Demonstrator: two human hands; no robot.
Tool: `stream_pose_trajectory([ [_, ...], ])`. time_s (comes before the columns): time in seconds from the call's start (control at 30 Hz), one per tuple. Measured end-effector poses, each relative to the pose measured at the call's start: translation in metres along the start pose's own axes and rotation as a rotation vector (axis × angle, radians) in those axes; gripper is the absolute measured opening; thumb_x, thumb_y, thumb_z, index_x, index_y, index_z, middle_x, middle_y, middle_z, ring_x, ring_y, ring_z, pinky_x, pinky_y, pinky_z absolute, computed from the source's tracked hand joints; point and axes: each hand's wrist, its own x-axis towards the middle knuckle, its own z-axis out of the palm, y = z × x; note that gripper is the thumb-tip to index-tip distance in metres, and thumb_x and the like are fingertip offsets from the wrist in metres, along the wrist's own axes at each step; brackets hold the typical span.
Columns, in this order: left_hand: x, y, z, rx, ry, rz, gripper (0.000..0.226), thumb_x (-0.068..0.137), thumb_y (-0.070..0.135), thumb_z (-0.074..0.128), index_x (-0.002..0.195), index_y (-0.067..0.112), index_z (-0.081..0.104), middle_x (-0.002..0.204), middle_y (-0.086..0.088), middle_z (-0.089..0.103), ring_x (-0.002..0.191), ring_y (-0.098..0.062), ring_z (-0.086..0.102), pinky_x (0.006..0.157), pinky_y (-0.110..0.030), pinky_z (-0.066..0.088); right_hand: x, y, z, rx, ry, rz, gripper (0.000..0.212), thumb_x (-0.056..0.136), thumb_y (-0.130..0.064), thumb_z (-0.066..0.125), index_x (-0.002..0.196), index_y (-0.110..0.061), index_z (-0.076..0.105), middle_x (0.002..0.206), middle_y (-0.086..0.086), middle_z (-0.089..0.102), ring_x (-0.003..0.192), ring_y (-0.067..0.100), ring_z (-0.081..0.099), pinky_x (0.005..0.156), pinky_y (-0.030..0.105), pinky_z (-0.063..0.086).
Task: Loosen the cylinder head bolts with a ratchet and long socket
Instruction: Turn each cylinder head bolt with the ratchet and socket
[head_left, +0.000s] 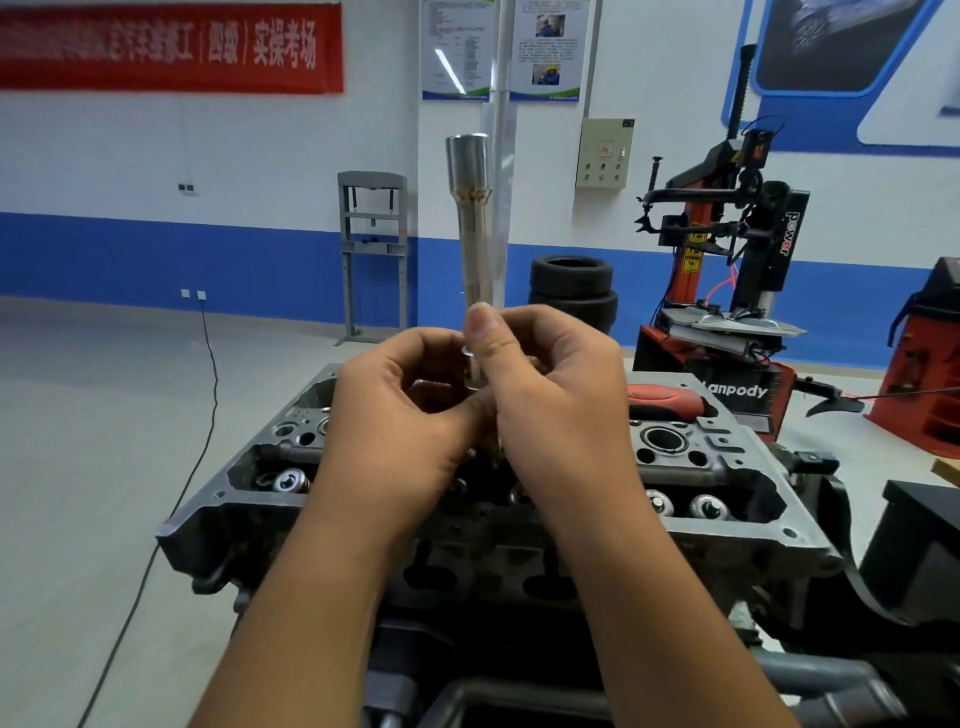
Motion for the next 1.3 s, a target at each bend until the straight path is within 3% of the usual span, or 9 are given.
stream_pose_trajectory([
  [0.2,-0.001,0.004,-0.007,-0.155,-0.306,-0.066,0.033,0.101,0.021,0.057,0.131,0.020,0.071,0.120,-0.006,0.078,0.112,-0.026,0.075,0.088,-0.040,0.064,-0.004,0.001,-0.002,0.077,0.043,0.018,0.019,0.091,-0.033,0.079,0.083,-0.020,0.068,0.077,0.000,0.072,0.068,0.012,0.072,0.061,0.035,0.062],
  [0.33,0.001,0.002,-0.002,-0.023,-0.129,-0.023,0.024,0.098,0.013,0.066,0.120,0.017,0.075,0.109,-0.004,0.081,0.103,-0.024,0.078,0.087,-0.048,0.064,-0.002,0.002,0.001,0.059,0.044,0.032,0.019,0.095,-0.036,0.074,0.083,-0.022,0.068,0.078,-0.004,0.071,0.073,0.010,0.070,0.069,0.036,0.061],
  [0.47,0.000,-0.001,0.003,0.023,0.014,0.000,0.026,0.091,0.004,0.077,0.112,0.019,0.076,0.099,-0.001,0.082,0.095,-0.019,0.079,0.080,-0.041,0.066,-0.002,0.002,0.001,0.084,0.038,0.049,0.019,0.087,-0.033,0.083,0.086,-0.019,0.070,0.082,-0.001,0.075,0.077,0.013,0.075,0.070,0.033,0.064],
  [0.57,-0.003,0.001,0.000,0.002,-0.168,0.003,0.024,0.101,0.012,0.065,0.119,0.023,0.076,0.110,0.002,0.081,0.107,-0.016,0.077,0.087,-0.031,0.063,-0.004,0.002,0.000,0.082,0.036,0.005,0.016,0.089,-0.028,0.082,0.084,-0.019,0.070,0.079,-0.002,0.074,0.075,0.011,0.074,0.067,0.027,0.062],
  [0.63,-0.004,0.005,-0.003,-0.065,-0.282,-0.041,0.026,0.103,0.022,0.057,0.120,0.023,0.077,0.116,-0.001,0.079,0.111,-0.020,0.075,0.090,-0.035,0.063,-0.004,0.001,-0.001,0.102,0.041,-0.011,0.015,0.092,-0.026,0.079,0.082,-0.019,0.070,0.076,-0.004,0.073,0.071,0.009,0.072,0.063,0.021,0.057],
  [0.87,-0.003,0.002,0.005,0.034,0.005,0.020,0.020,0.091,0.004,0.075,0.106,0.018,0.078,0.094,0.002,0.082,0.091,-0.014,0.080,0.078,-0.031,0.065,-0.004,0.001,0.002,0.154,-0.001,0.052,0.013,0.088,-0.028,0.083,0.082,-0.024,0.072,0.079,-0.005,0.076,0.076,0.011,0.075,0.067,0.024,0.060],
  [1.03,-0.003,0.004,-0.002,-0.063,-0.279,-0.020,0.027,0.098,0.022,0.061,0.120,0.020,0.076,0.111,-0.001,0.080,0.107,-0.019,0.077,0.087,-0.029,0.062,-0.005,0.002,-0.002,0.183,0.118,0.031,0.025,0.078,-0.032,0.091,0.078,-0.022,0.068,0.072,-0.005,0.073,0.066,0.008,0.073,0.056,0.018,0.055],
  [1.2,-0.003,0.004,0.006,0.037,-0.023,0.005,0.020,0.091,0.009,0.075,0.108,0.020,0.078,0.097,0.001,0.082,0.091,-0.018,0.079,0.078,-0.039,0.067,-0.005,0.003,0.000,0.144,0.074,0.040,0.019,0.082,-0.032,0.087,0.081,-0.022,0.071,0.078,-0.001,0.076,0.074,0.016,0.075,0.068,0.033,0.063],
  [1.3,-0.003,0.002,0.007,0.075,0.073,0.012,0.021,0.084,0.010,0.082,0.102,0.021,0.079,0.091,0.001,0.081,0.085,-0.019,0.079,0.073,-0.040,0.067,-0.007,0.006,-0.004,0.157,0.098,0.056,0.023,0.079,-0.030,0.090,0.084,-0.017,0.072,0.079,0.001,0.076,0.073,0.016,0.076,0.065,0.030,0.062],
])
